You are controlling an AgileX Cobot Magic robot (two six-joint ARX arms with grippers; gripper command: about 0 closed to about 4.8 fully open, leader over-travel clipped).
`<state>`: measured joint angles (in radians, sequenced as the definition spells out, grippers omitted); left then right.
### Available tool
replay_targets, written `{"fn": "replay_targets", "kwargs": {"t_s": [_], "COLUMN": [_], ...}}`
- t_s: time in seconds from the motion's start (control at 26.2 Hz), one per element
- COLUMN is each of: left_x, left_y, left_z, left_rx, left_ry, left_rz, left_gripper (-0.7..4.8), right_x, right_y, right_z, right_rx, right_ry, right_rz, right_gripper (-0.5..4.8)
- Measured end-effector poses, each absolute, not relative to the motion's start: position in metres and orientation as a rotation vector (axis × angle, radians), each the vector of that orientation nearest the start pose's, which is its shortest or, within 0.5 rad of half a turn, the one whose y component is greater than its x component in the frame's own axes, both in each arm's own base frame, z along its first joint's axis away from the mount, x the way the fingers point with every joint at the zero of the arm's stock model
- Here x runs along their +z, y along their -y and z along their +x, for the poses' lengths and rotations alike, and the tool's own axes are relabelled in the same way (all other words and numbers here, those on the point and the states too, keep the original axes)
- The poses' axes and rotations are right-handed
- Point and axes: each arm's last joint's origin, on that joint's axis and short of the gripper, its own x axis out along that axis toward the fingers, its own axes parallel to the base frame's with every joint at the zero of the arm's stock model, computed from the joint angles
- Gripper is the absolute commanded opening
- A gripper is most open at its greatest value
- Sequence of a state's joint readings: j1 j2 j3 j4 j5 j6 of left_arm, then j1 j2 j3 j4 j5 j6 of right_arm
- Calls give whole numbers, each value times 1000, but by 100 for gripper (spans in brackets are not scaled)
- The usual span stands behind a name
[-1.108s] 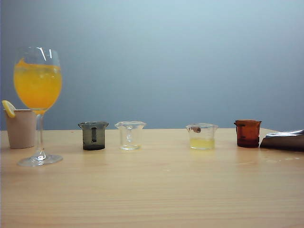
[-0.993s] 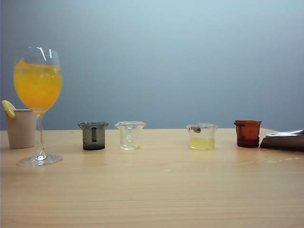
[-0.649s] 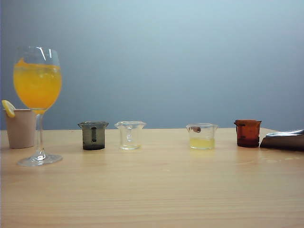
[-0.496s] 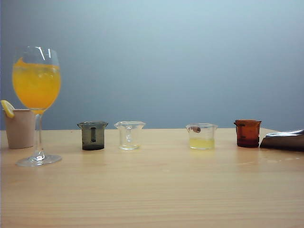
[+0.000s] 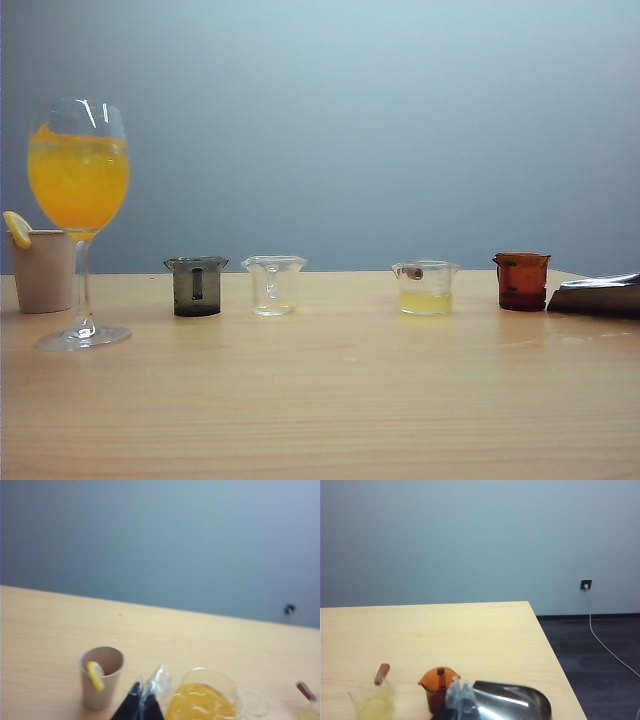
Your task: Pick up the third measuring cup from the left, pour the pineapple juice inside into the goblet, and finally put the measuring cup back in its original place.
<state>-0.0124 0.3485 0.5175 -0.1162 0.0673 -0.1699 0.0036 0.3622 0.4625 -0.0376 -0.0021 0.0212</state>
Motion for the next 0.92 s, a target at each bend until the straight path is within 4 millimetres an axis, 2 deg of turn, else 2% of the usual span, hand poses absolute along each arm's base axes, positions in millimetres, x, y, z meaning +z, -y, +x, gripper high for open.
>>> {"fn": "replay_targets", "kwargs": {"t_s": [0.04, 0.15, 0.31, 0.42, 0.5, 0.65, 0.92], "left_x": [308, 321, 339, 345, 342, 339, 339], "left_y": [4, 9, 16, 25, 35, 43, 47], "left_z": [108, 117, 122, 124, 124, 121, 119], "left_rx": [-110, -160, -220, -280, -342, -366, -354], "left_ry": [21, -11, -17, -56, -116, -143, -147], "left_rz": [-169, -169, -152, -121, -103, -88, -78], "left_gripper": [-5, -5, -5, -5, -5, -5, -5], "right_x": [297, 306, 319, 322, 313, 293, 249], "right_y": [-3, -9, -25, -40, -55, -76, -101], "right_z": [119, 133, 152, 164, 177, 190, 210], "right_rx": [24, 70, 161, 209, 223, 212, 264], "right_ry": [62, 73, 106, 104, 59, -20, -17], "right_rz": [21, 24, 30, 35, 34, 15, 18], "right_gripper": [-6, -6, -6, -6, -6, -6, -6]}}
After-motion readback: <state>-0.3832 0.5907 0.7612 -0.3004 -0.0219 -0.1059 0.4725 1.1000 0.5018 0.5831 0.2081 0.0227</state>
